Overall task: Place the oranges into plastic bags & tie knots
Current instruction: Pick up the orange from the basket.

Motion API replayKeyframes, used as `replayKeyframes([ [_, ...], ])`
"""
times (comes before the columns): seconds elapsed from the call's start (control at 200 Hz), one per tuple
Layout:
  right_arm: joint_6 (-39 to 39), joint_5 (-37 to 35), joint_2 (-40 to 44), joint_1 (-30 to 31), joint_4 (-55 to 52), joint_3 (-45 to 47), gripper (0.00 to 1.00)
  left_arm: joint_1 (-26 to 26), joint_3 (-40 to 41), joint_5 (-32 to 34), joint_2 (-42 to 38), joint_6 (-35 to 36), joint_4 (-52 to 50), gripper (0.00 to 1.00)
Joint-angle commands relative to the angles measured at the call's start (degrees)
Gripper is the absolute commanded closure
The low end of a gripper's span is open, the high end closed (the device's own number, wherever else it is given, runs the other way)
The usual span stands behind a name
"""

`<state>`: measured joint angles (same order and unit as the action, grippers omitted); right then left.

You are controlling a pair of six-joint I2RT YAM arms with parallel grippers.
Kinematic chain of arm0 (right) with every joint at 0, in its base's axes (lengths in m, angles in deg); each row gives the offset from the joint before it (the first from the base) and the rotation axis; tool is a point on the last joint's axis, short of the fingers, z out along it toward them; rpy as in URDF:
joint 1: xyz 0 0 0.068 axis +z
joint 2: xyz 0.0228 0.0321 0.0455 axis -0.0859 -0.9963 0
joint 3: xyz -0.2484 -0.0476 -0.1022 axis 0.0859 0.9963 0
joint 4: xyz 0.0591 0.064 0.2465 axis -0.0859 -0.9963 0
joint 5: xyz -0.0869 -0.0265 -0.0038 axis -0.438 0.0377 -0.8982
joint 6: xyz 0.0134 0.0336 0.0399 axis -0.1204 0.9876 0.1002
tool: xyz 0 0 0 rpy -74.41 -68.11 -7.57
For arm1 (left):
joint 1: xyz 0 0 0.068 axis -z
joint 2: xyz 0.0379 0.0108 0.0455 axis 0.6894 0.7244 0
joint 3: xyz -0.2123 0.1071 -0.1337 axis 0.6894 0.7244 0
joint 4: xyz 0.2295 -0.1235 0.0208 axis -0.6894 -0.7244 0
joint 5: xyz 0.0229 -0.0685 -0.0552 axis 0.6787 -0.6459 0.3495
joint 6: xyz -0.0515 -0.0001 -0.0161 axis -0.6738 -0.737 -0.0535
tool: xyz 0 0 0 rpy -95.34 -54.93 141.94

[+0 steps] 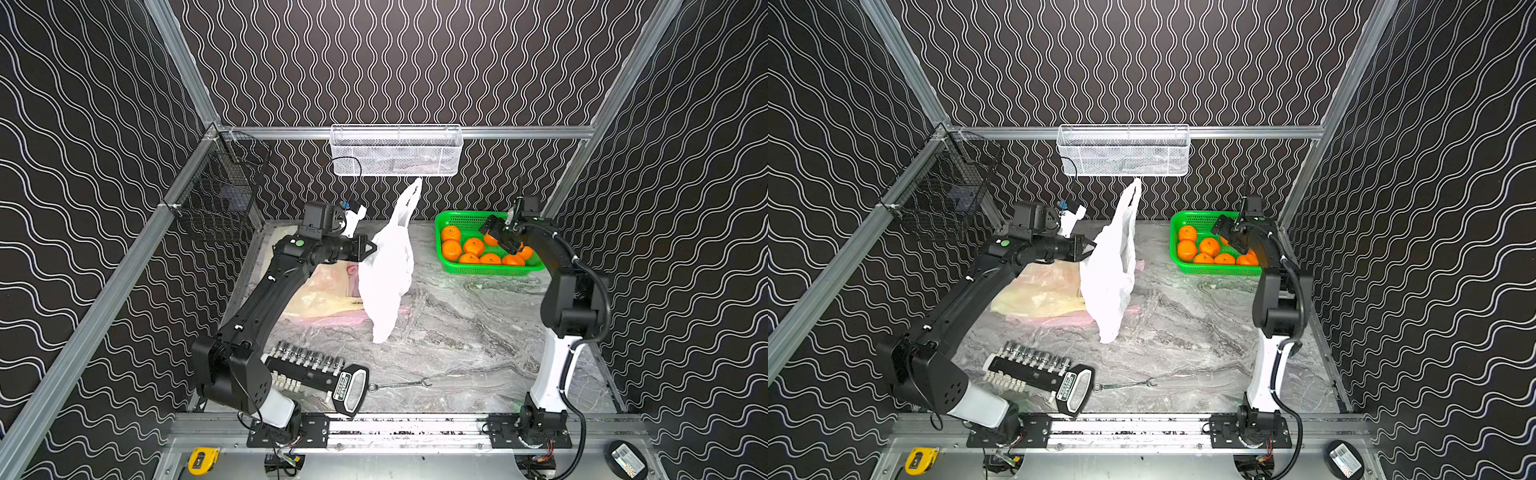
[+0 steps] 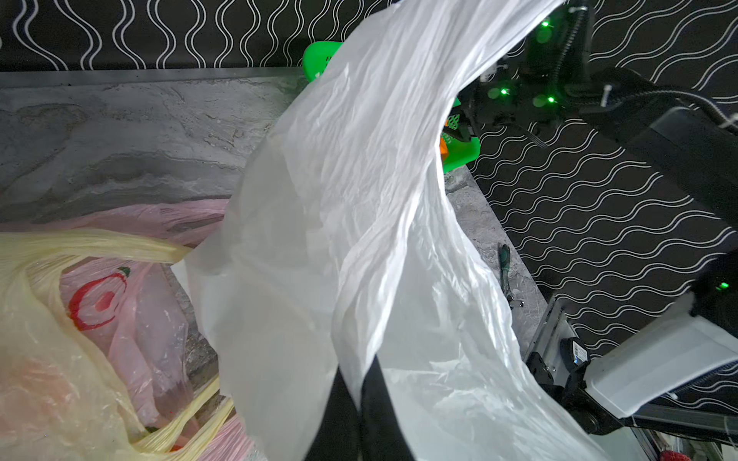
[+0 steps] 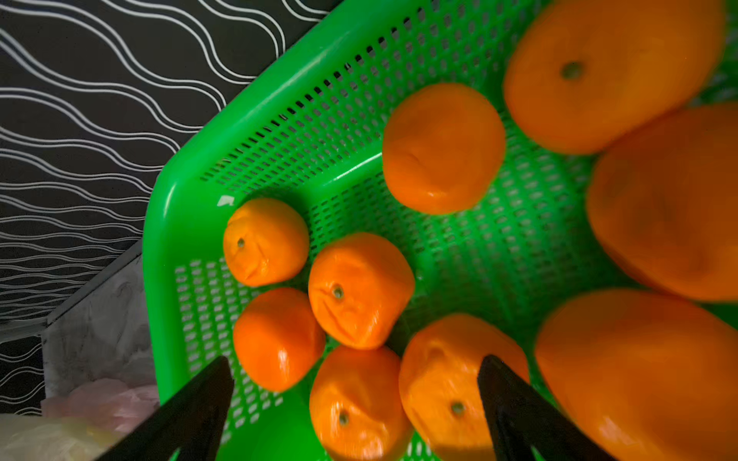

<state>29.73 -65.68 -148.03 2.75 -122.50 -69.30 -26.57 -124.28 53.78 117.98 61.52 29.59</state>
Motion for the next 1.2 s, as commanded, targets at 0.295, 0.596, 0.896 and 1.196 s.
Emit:
replayKeyframes([
  [0.295, -4.69, -3.62, -13.11, 3.04, -9.92, -14.55, 0.00, -0.14, 0.68, -1.91, -0.25, -1.45, 3.67, 1.00],
  [0.596, -7.95, -12.48, -19.73, 6.36, -17.19, -23.54, 0.07, -0.14, 1.76, -1.86, -0.80, -1.54, 3.78, 1.00],
  [0.896, -8.19, -14.66, -20.48, 6.75, -18.77, -25.35, 0.30, -0.14, 1.92, -2.30, -0.84, -1.45, 3.63, 1.00],
  [1.196, -4.53, -10.63, -7.86, 4.36, -12.63, -15.27, 0.41, -0.14, 2.63, -5.09, -1.32, -4.03, 6.43, 1.00],
])
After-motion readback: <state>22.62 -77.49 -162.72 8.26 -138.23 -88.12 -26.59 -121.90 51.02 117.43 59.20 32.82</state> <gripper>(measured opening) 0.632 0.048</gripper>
